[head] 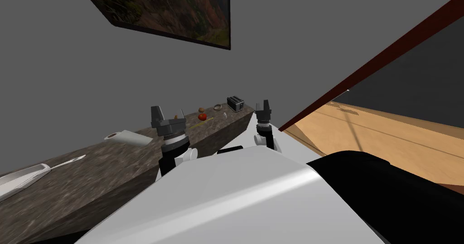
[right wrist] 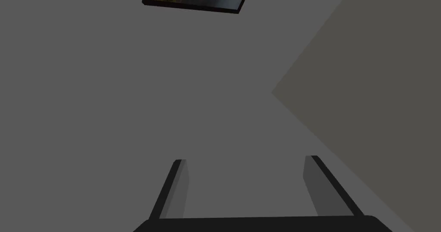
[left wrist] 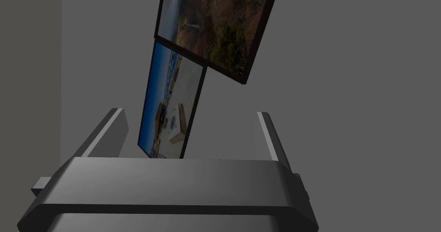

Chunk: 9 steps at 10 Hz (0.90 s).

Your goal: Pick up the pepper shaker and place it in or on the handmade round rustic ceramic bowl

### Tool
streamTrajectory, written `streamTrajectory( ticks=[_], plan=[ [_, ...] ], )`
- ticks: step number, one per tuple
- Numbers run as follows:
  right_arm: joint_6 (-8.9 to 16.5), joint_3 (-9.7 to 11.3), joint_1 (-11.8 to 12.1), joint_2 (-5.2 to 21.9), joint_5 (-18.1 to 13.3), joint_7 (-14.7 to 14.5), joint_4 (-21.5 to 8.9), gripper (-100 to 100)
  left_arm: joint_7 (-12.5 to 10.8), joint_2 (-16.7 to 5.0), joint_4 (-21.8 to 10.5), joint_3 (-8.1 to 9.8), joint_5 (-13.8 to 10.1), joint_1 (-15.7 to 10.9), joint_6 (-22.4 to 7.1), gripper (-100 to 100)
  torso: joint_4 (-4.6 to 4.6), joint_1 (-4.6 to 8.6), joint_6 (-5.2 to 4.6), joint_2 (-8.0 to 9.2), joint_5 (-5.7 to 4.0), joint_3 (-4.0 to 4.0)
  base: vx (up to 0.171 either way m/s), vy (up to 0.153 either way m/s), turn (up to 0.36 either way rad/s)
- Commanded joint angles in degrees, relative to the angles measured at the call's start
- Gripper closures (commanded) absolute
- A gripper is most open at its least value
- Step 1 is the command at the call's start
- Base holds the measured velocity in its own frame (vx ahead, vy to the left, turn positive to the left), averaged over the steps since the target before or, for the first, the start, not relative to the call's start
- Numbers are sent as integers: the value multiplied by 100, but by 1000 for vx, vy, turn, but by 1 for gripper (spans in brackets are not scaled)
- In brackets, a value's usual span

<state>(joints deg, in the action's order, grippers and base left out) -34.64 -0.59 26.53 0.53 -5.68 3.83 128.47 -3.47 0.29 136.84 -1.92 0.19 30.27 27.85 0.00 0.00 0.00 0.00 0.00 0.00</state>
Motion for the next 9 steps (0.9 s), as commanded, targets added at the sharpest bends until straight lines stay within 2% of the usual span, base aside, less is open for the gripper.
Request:
streamTrajectory(
  ticks=[1,5,6,8,9],
  plan=[
    [-27,70,-67,272,-207,-48,-24,-100,0,0,0,0,0,0,0,0,0,0,0,0,0,0,-39,19,24],
    [-120,291,-295,924,-851,-205,-113,-100,0,1,0,-1,0,-1,0,0,8,-19,1,33,4,-19,-88,51,40],
    [-120,291,-295,924,-942,-205,-113,-100,0,1,0,-1,0,-1,0,0,8,-20,1,37,4,-21,-73,32,15],
    [-188,442,-447,1306,-1330,-310,-186,-100,0,0,0,-1,0,-1,0,0,7,-17,1,30,4,-17,-86,45,61],
    [-188,442,-447,1333,-1477,-310,-186,-100,0,0,0,-1,0,-1,0,0,8,-16,1,37,4,-21,-84,26,34]
  ],
)
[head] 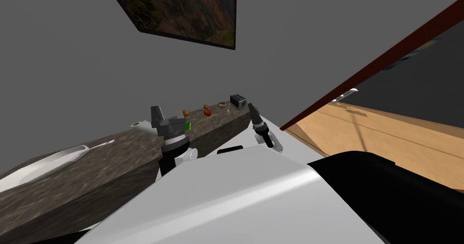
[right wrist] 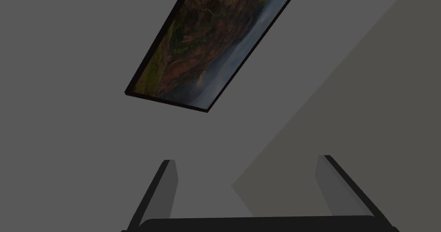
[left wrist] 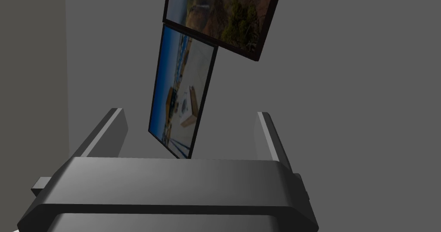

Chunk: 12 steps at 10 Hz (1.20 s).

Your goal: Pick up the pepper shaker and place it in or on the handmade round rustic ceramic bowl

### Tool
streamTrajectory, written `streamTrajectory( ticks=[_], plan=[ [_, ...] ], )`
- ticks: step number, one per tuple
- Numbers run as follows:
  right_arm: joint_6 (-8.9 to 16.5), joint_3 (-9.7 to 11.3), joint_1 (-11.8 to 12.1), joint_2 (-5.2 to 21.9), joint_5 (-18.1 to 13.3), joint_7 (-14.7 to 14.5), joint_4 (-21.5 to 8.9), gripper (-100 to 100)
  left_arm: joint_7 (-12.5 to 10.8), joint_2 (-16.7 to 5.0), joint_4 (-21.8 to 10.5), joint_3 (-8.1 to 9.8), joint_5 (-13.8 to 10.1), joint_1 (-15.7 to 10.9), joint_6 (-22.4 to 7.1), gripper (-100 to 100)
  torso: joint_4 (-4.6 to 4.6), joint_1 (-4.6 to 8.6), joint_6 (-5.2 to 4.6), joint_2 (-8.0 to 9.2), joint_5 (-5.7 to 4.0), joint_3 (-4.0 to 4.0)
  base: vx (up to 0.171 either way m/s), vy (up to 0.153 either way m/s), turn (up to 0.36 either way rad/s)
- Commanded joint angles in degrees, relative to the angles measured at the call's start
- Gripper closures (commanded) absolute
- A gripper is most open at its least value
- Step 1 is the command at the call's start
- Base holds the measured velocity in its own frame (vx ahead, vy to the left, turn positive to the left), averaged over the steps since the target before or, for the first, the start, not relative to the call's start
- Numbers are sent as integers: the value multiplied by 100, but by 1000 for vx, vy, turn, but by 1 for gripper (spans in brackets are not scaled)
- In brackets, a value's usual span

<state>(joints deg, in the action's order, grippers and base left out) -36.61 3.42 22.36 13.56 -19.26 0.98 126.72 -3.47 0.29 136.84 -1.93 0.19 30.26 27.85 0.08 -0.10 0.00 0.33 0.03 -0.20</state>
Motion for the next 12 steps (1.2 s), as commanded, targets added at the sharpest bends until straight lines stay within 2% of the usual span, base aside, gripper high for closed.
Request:
streamTrajectory(
  ticks=[1,2,3,4,5,6,7,8,9,10,11,12],
  plan=[
    [-30,123,-112,253,-286,-82,-56,-100,0,0,0,0,0,0,0,0,0,0,0,0,0,0,-71,47,77],
    [-30,123,-112,253,-421,-82,-56,-100,0,0,0,0,0,0,0,0,-1,-6,1,-4,1,3,-43,42,28],
    [-71,209,-196,487,-619,-141,-107,-100,0,0,0,0,0,0,0,0,-3,-5,0,-13,1,7,-48,37,62],
    [-71,209,-196,487,-745,-141,-107,-100,0,0,0,0,0,0,0,0,-4,-3,1,-14,1,8,-57,26,46],
    [-115,298,-280,732,-944,-201,-165,-100,0,0,0,0,0,0,0,0,-3,1,0,-12,0,7,-72,52,98],
    [-115,298,-280,732,-1088,-201,-165,-100,0,0,0,0,0,0,0,0,-2,-6,1,-8,1,5,-57,47,43],
    [-161,390,-366,987,-1265,-261,-230,-100,0,0,0,0,0,0,0,0,-2,-5,-1,-11,1,6,-69,55,80],
    [-161,390,-366,987,-1435,-261,-230,-100,0,0,0,0,0,0,0,0,-2,-8,0,-7,2,5,-54,46,55],
    [-209,481,-450,1225,-1621,-321,-301,-100,0,0,0,0,0,0,0,0,-2,-6,-1,-11,1,6,-60,64,119],
    [-209,481,-450,1248,-1793,-321,-301,-100,0,0,0,0,0,0,0,0,-3,-11,1,-11,2,7,-48,46,58],
    [-258,572,-534,1486,-1954,-380,-380,-100,0,0,0,0,0,1,0,0,-3,-5,-1,-14,1,8,-49,51,125],
    [-258,572,-534,1516,-2116,-380,-380,-100,0,0,0,0,0,0,0,0,-4,-6,1,-15,1,9,-39,40,60]
  ],
)
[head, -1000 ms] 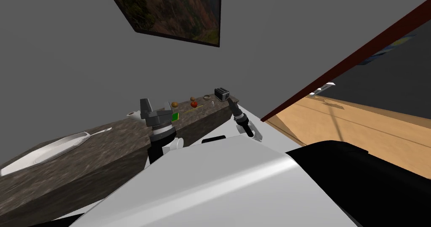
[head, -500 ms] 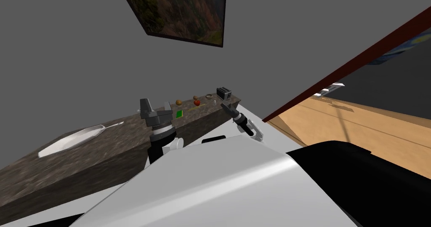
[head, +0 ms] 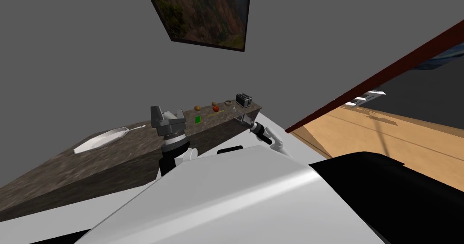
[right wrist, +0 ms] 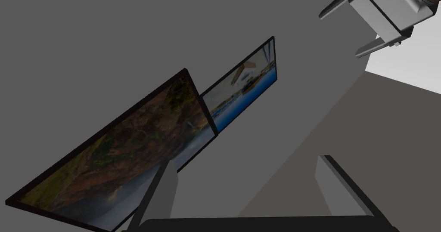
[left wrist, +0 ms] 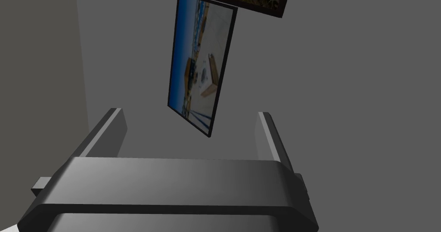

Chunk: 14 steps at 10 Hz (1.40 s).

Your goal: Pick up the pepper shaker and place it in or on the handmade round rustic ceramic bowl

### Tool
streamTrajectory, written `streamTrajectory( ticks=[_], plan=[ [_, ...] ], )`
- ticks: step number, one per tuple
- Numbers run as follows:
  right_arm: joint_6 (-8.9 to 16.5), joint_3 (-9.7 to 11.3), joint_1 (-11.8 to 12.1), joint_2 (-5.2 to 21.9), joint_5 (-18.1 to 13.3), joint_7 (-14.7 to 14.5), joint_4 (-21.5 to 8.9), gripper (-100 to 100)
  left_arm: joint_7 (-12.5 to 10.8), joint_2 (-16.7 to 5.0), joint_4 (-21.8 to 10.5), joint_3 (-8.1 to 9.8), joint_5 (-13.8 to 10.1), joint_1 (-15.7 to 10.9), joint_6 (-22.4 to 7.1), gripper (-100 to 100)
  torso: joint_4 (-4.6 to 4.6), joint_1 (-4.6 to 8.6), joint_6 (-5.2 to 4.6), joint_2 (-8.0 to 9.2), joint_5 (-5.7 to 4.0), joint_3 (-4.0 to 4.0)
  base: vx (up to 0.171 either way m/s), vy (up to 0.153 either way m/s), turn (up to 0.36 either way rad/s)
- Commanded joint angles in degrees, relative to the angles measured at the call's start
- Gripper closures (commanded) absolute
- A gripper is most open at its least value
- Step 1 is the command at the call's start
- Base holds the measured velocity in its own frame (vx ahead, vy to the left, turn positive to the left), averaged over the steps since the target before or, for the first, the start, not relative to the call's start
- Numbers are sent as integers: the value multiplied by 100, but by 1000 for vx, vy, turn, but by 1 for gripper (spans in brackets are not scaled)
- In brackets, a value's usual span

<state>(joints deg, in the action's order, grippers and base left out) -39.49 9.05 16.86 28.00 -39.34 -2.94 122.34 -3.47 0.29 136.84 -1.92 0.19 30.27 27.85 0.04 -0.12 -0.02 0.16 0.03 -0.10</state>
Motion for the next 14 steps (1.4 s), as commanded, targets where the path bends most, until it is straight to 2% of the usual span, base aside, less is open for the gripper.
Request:
streamTrajectory(
  ticks=[1,2,3,4,6,7,8,9,11,12,13,14],
  plan=[
    [30,9,16,73,-202,12,58,-100,0,0,0,0,0,0,0,0,0,0,0,0,0,0,-17,14,-13],
    [-20,99,-65,339,-413,-45,-29,-100,0,0,0,0,0,0,0,0,-1,9,0,-6,-2,3,-31,35,145],
    [-20,99,-65,345,-576,-45,-29,-100,0,0,0,0,0,0,0,0,-1,4,3,-5,-1,3,-35,35,76],
    [-72,186,-142,571,-760,-101,-123,-100,0,0,0,0,0,0,0,0,-1,3,0,-4,-1,2,-45,60,153],
    [-72,186,-142,622,-1009,-101,-123,-100,0,0,0,0,0,0,0,0,0,-3,-1,-1,1,1,-27,36,18],
    [-125,271,-215,893,-1222,-153,-224,-100,0,0,0,0,0,0,0,0,-1,7,-1,-6,-2,3,-35,40,160],
    [-125,271,-215,903,-1369,-153,-224,-100,0,0,0,0,0,0,0,0,-1,3,3,-4,-1,3,-32,35,100],
    [-177,352,-283,1154,-1560,-203,-332,-100,0,0,0,0,0,0,0,0,-1,4,0,-4,-1,2,-31,50,185],
    [-177,352,-283,1185,-1843,-203,-332,-100,0,0,0,0,0,0,0,0,-1,2,-1,-6,0,3,-17,30,24],
    [-230,428,-346,1469,-2043,-248,-447,-100,0,0,0,0,0,1,0,0,-2,10,-2,-9,-2,5,-15,46,177],
    [-230,428,-346,1469,-2229,-248,-447,-100,0,0,0,0,0,0,0,0,-2,2,3,-10,-1,6,-17,40,104],
    [-230,428,-346,1469,-2265,-248,-447,-100,0,0,0,0,0,0,0,0,-2,4,-1,-9,-1,5,-10,12,-9]
  ],
)
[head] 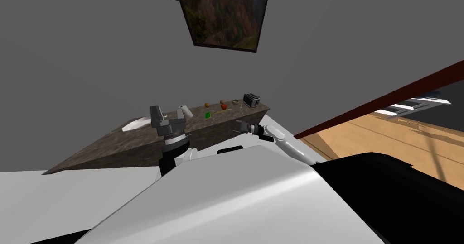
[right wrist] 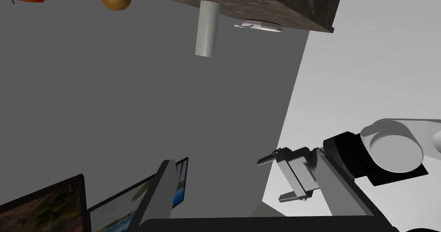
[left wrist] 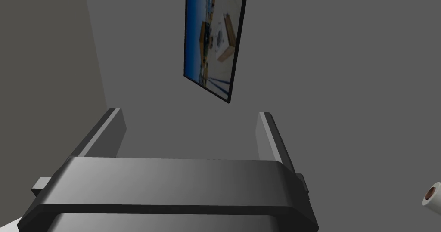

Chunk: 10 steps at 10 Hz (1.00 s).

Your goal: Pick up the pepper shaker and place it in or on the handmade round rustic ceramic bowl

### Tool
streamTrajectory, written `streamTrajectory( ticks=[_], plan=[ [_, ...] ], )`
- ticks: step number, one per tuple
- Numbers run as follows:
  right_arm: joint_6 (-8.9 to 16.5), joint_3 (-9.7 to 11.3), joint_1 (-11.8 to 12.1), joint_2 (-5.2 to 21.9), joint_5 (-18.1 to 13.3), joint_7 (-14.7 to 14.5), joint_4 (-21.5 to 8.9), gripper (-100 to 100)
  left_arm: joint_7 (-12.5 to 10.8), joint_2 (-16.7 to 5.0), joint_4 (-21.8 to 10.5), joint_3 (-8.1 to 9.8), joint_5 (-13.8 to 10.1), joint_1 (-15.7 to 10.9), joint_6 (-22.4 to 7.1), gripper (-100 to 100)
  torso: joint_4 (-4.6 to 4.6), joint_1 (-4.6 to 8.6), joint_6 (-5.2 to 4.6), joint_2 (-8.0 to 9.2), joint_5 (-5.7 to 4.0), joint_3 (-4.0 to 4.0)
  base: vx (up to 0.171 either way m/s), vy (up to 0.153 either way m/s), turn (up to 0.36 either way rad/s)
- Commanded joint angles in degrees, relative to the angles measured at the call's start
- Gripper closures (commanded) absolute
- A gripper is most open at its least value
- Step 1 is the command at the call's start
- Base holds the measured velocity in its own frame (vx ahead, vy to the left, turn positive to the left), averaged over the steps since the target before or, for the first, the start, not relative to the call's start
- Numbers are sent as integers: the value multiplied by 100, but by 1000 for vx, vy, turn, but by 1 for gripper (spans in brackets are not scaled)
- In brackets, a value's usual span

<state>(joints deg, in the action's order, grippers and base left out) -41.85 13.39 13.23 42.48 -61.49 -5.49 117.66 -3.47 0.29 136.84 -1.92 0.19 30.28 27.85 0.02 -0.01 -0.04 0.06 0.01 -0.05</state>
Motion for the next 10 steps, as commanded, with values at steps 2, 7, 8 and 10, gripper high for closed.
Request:
streamTrajectory(
  ticks=[2,7,8,10],
  plan=[
    [-47,66,-40,305,-453,-34,-100,-100,0,0,0,-1,0,-1,0,0,0,-4,4,1,1,0,-19,30,152],
    [-151,189,-134,871,-1244,-104,-356,-100,0,0,0,-1,0,-1,0,0,0,-4,6,-1,1,0,-11,35,129],
    [-151,189,-134,871,-1313,-104,-356,-100,0,0,0,0,0,0,0,0,0,-3,-1,-2,0,1,1,14,-35],
    [-203,241,-171,1152,-1686,-132,-491,-100,0,0,0,0,0,-1,0,0,-1,-4,5,-4,0,2,-3,32,178]
  ],
)
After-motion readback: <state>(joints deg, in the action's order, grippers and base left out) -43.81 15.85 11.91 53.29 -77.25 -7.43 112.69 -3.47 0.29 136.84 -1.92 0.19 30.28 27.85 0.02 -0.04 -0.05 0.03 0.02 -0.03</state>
